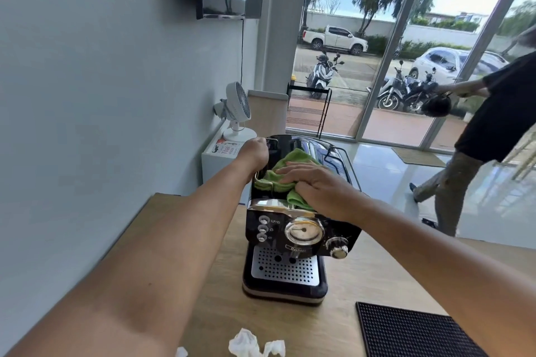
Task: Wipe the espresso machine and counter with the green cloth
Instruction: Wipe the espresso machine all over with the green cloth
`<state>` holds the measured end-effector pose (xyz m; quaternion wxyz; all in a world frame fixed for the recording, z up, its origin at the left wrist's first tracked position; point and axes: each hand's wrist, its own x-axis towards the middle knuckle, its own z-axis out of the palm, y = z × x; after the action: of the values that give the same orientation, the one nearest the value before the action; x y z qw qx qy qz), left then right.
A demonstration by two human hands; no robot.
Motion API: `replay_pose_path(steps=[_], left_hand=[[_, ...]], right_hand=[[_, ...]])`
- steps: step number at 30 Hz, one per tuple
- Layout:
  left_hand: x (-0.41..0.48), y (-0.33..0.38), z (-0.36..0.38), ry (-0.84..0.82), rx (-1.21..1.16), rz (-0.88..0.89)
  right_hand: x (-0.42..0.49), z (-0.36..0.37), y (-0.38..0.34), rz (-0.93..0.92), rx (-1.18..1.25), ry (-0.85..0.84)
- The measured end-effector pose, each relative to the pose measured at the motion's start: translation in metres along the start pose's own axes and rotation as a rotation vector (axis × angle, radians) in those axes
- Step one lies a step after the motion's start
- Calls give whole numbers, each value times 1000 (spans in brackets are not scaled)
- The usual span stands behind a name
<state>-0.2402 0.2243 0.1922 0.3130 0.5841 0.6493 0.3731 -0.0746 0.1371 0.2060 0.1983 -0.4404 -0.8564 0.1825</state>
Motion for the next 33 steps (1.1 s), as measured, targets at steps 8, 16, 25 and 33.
replay_pose_path(steps=[8, 16, 25, 33], left_hand=[[1, 0, 1, 20, 21, -44], [-5, 6, 0, 13, 10, -95], [-7, 7, -7, 59, 136, -70], [-12, 9, -3, 30, 293, 16]], right_hand=[[-25, 25, -2, -106, -61, 244], [-39, 46, -19, -252, -434, 354], [-15, 53, -56, -114, -712, 302], [-39, 48, -41, -91, -762, 253]])
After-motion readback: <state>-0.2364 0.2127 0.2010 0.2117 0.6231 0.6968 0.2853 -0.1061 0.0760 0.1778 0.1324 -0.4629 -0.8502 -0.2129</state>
